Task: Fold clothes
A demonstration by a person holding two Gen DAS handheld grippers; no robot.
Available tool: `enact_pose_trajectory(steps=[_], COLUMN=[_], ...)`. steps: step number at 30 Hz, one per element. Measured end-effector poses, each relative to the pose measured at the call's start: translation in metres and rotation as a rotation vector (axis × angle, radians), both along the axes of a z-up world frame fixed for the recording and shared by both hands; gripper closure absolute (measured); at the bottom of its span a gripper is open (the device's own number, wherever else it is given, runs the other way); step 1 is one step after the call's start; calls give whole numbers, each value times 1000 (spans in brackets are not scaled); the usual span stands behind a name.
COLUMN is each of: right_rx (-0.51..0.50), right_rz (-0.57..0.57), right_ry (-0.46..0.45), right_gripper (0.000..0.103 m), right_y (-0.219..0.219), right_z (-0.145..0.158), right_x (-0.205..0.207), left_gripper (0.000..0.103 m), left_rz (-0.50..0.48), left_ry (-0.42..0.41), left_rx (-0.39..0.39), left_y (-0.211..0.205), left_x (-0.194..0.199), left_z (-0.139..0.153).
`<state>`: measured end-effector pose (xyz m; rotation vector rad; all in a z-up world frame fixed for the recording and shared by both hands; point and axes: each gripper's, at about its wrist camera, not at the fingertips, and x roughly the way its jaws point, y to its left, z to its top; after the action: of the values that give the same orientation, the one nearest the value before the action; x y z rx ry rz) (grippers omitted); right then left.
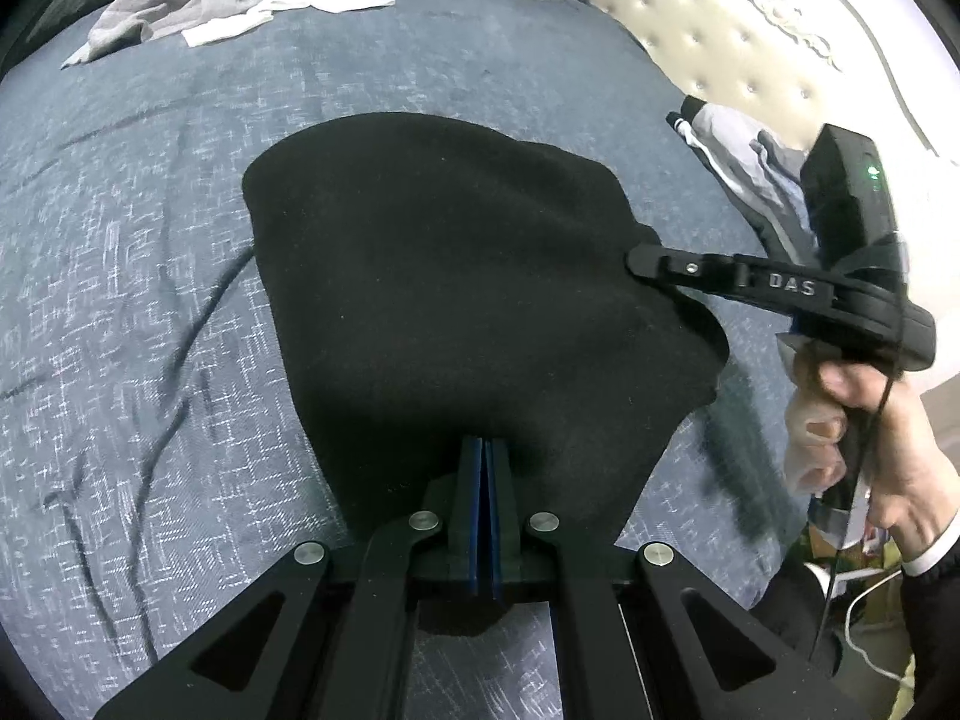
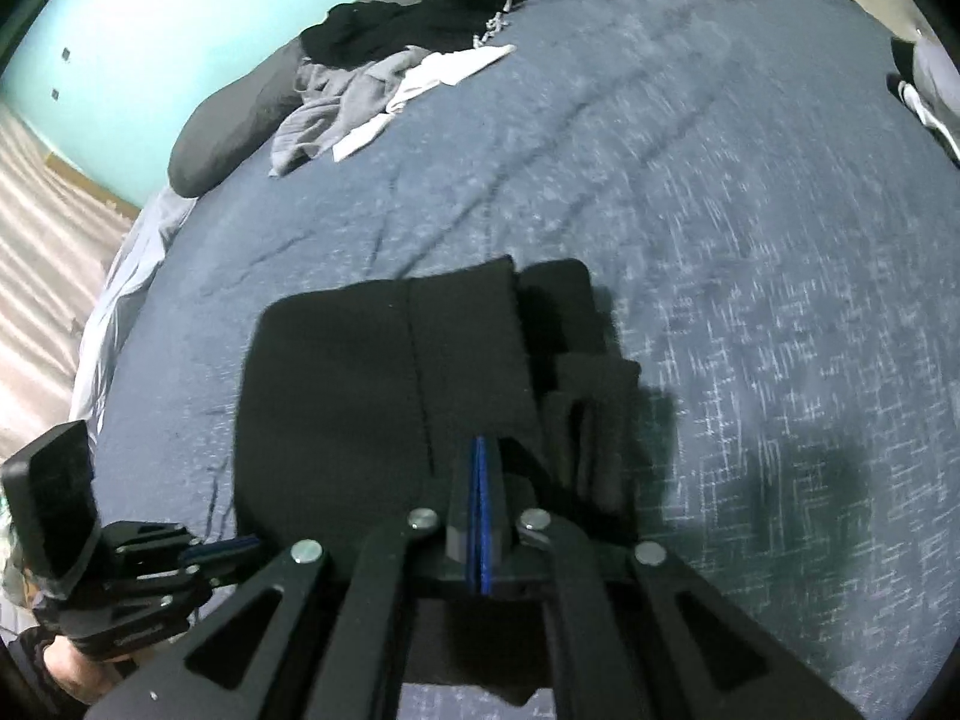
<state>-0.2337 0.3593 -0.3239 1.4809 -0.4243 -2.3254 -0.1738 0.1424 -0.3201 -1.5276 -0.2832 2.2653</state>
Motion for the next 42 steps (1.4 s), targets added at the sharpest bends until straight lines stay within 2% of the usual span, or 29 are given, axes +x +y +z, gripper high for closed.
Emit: enact_pose_trajectory(steps=[5, 11, 16, 27, 30, 33, 36, 42], right_rx=[-15, -35, -34, 5, -13, -25, -33, -3], right_rz=[-9, -19, 1, -21, -49, -42, 14, 130], right_ry=[-5, 55, 66, -33, -35, 9, 49, 30], right_gripper=[103, 103, 102, 103, 103, 102, 102, 102], right_y=[6, 10, -1, -5, 0, 3, 2, -7], right_z=[-5, 22, 29, -14, -13, 10, 34, 43], right_x=[-3, -9, -26, -53, -53, -43, -22, 26], left_gripper=[102, 102, 102, 102, 102, 101, 101, 101], left_rz=[6, 23, 57, 79, 81, 75, 54, 31], left_ry=[-4, 46, 41, -12, -17, 16, 35, 24], left_rx=[10, 24, 26, 28, 29, 26, 18, 22], left_y=[-1, -14, -22, -25, -27, -30, -29, -26], left_x=[-2, -8, -26, -50, -50, -43, -32, -9], left_z=[0, 27, 28, -6, -2, 16, 29, 29])
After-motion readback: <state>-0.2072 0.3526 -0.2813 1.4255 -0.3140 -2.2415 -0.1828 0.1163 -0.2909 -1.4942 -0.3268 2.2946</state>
